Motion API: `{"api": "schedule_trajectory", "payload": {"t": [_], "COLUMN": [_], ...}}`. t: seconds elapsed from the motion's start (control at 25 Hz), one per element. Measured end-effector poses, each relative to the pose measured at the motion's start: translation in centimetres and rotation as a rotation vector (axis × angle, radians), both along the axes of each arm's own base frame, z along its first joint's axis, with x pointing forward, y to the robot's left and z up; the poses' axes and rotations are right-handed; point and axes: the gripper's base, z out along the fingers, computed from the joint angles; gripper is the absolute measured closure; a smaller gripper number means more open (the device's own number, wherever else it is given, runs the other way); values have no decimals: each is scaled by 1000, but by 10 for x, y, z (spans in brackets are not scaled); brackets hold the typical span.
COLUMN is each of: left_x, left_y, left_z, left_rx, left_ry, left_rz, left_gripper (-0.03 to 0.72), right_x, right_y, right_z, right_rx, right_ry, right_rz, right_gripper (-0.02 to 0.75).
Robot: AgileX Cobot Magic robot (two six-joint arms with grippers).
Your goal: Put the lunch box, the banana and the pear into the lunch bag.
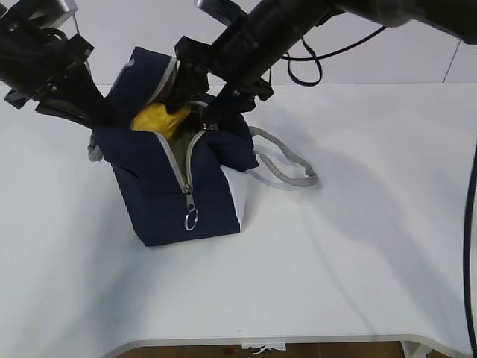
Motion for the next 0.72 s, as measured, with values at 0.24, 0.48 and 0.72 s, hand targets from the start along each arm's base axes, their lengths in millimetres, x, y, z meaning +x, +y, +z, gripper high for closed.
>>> {"api": "schedule_trajectory", "payload": {"t": [0.24, 0.48, 0.72], "left_x": [0, 0, 0], "left_y": [0, 0, 0], "left_z": [0, 0, 0], "left_rx": [0, 0, 0], "left_ry": [0, 0, 0], "left_rz": [0, 0, 0], "left_gripper": [676, 676, 676], "right_x": [5, 12, 14], "right_y": [-27, -46, -54], "right_z": [14, 7, -1], "right_rx": [-126, -297, -371], "right_ry": [-81, -110, -88], "right_rz": [-50, -117, -161], "right_gripper": [198, 198, 198]}}
